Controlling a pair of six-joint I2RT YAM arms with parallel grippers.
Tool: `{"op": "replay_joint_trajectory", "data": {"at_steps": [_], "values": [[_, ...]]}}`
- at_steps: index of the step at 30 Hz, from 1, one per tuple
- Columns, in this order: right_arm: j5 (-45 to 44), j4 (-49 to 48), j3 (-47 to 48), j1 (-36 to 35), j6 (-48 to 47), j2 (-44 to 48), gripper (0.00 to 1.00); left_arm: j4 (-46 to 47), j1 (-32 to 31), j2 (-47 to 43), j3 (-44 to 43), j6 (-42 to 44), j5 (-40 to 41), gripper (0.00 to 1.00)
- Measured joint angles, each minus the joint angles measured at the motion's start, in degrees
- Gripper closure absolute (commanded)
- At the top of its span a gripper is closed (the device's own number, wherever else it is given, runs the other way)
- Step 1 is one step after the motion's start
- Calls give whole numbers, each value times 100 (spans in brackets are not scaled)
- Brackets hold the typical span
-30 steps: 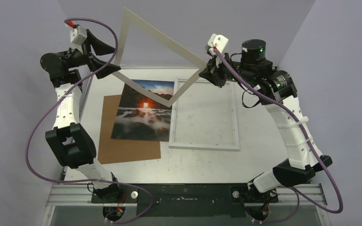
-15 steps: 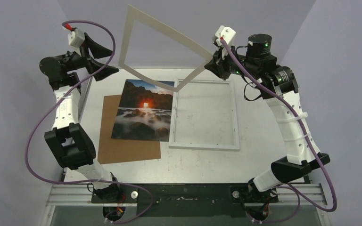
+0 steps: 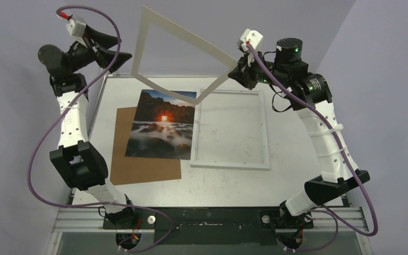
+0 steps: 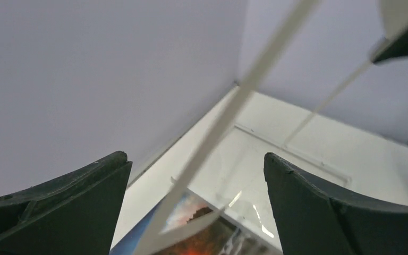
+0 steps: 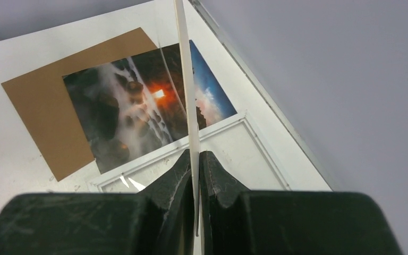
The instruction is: Put the photo into the frame
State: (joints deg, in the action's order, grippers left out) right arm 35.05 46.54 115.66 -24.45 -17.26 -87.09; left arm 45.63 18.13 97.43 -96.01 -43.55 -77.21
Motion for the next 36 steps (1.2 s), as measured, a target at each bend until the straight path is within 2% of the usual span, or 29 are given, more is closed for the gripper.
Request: {"op": "replay_joint_trajectory", "data": {"at_steps": [2, 4, 7, 10, 14, 17, 18, 19, 21, 23, 25, 32, 36], "values": [[-35, 2, 153, 15, 31, -94, 95, -2081, -232, 15, -492, 1364, 914, 4], [-57, -42, 243, 46, 57, -184, 95, -3602, -505, 7, -892, 2522, 1611, 4], [-35, -59, 238, 116, 101, -205, 95, -4638, -728, -101, -979, 3259, 1685, 3], [146, -179, 190, 247, 127, -201, 95, -5346, -599, -103, -979, 3663, 1294, 4], [647, -264, 122, 614, 177, -203, 95, -5619, -358, -94, -804, 3779, 549, 1], [1178, -367, 98, 931, 210, -203, 95, -4201, -352, -144, -155, 2811, 42, 0], [1309, -374, 94, 999, 210, -203, 95, -3762, -376, -140, 4, 2448, -83, 4], [1486, -380, 87, 1071, 208, -208, 95, -3252, -411, -111, 157, 2020, -203, 3], [1703, -387, 87, 1123, 210, -219, 95, -2634, -446, -61, 238, 1478, -269, 3], [1858, -389, 87, 1130, 210, -229, 95, -2396, -481, -55, 221, 1318, -186, 4], [1943, -389, 87, 1130, 212, -245, 95, -2787, -498, -66, 11, 1663, 170, 4], [1996, -389, 87, 1130, 254, -273, 95, -5989, -938, -7, -1753, 4035, 1969, 4], [2052, -345, 87, 1130, 210, -273, 95, -7163, -1064, -7, -2020, 5115, 2057, 4]]}}
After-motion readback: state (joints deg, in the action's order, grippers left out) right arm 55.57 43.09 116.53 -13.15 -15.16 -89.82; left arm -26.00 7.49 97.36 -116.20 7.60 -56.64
